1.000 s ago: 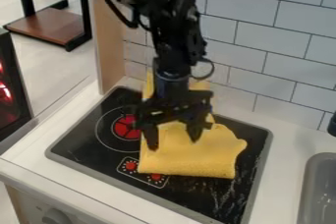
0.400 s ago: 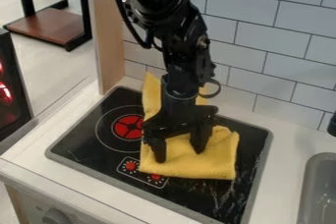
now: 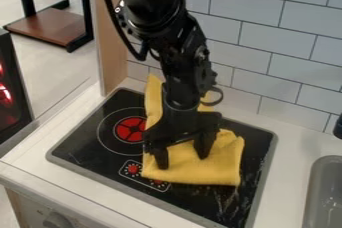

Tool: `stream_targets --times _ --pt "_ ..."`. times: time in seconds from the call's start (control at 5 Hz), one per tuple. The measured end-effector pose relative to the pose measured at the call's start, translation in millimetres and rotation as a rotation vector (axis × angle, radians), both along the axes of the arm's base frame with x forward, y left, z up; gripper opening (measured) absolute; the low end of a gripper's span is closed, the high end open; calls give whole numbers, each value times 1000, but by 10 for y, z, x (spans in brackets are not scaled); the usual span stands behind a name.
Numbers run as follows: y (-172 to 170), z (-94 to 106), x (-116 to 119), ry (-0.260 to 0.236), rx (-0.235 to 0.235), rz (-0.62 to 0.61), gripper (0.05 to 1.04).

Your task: Move the cloth to the bottom right of stove

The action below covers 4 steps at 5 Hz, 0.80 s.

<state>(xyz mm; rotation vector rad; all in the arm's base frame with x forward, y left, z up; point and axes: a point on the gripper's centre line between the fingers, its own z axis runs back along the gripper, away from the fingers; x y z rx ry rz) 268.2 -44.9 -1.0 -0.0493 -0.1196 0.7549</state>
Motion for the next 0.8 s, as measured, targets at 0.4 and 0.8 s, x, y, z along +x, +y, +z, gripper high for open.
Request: stream_targets --times 0.4,0.8 --pt "-230 -19 -302 9 -13 -98 1000" --pt "-406 -49 -627 32 -11 -207 1000"
